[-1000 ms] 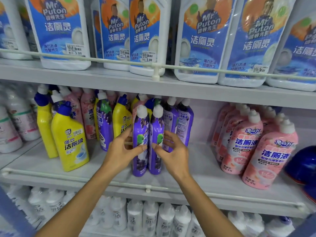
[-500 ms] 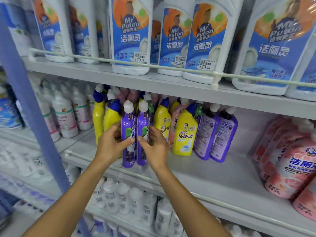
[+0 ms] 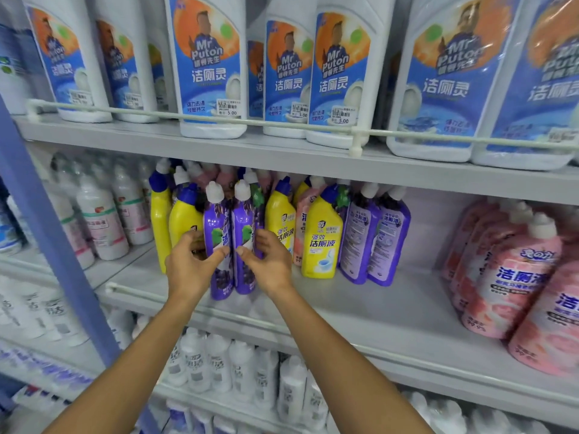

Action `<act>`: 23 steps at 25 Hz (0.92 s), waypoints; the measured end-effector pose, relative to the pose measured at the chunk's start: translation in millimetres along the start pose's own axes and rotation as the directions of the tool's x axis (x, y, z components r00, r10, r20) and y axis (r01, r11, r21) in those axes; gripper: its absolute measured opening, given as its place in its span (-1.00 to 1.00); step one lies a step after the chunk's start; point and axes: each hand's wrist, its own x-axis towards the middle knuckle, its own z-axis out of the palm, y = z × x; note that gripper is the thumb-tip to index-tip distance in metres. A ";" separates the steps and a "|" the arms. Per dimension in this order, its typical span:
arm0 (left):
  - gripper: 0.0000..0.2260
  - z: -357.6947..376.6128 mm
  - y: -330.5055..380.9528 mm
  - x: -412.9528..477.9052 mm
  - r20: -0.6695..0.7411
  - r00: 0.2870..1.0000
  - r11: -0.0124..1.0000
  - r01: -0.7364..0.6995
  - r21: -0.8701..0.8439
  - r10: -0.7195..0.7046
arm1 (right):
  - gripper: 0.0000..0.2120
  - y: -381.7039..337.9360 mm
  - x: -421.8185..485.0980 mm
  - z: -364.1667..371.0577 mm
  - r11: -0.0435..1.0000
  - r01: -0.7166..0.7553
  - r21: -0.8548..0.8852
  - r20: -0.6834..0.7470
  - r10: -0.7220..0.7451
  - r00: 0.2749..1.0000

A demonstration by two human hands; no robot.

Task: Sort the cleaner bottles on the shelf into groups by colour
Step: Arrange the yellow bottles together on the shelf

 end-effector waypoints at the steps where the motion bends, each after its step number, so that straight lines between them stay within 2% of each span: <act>1: -0.62 1.0 3.3 -2.8 -0.011 1.000 1.000 0.016 -0.015 -0.016 | -0.51 1.4 -0.9 -4.0 1.000 -0.011 0.000 0.017 0.011 1.000; 6: -0.69 -3.7 21.4 -17.8 -0.096 0.994 0.991 0.034 -0.130 -0.047 | -0.53 2.6 -6.3 -34.3 0.999 0.006 0.053 0.047 -0.009 0.999; 10: -0.67 -3.5 55.9 -37.9 -0.125 0.987 0.974 -0.121 -0.190 0.098 | -0.51 -2.9 -8.8 -84.0 0.995 0.062 0.073 -0.015 -0.061 0.998; 13: -0.58 20.5 80.9 -42.8 0.013 0.988 0.953 -0.142 -0.268 0.151 | -0.52 -2.6 -7.7 -145.3 0.995 0.069 0.078 -0.135 -0.058 0.989; 17: -0.53 80.9 96.8 -33.1 0.205 0.965 0.946 -0.094 -0.311 0.164 | -0.51 5.8 -1.4 -237.5 0.998 0.060 0.024 -0.382 -0.047 0.923; 20: -0.52 138.0 115.3 -28.3 0.324 0.928 0.944 -0.076 -0.321 0.185 | -0.51 12.2 4.7 -282.9 0.997 0.032 0.063 -0.436 -0.001 0.900; 23: -0.51 197.6 139.6 -21.5 0.404 0.863 0.936 -0.189 -0.298 0.303 | -0.51 19.0 26.0 -296.1 1.000 -0.003 0.012 -0.433 0.007 0.901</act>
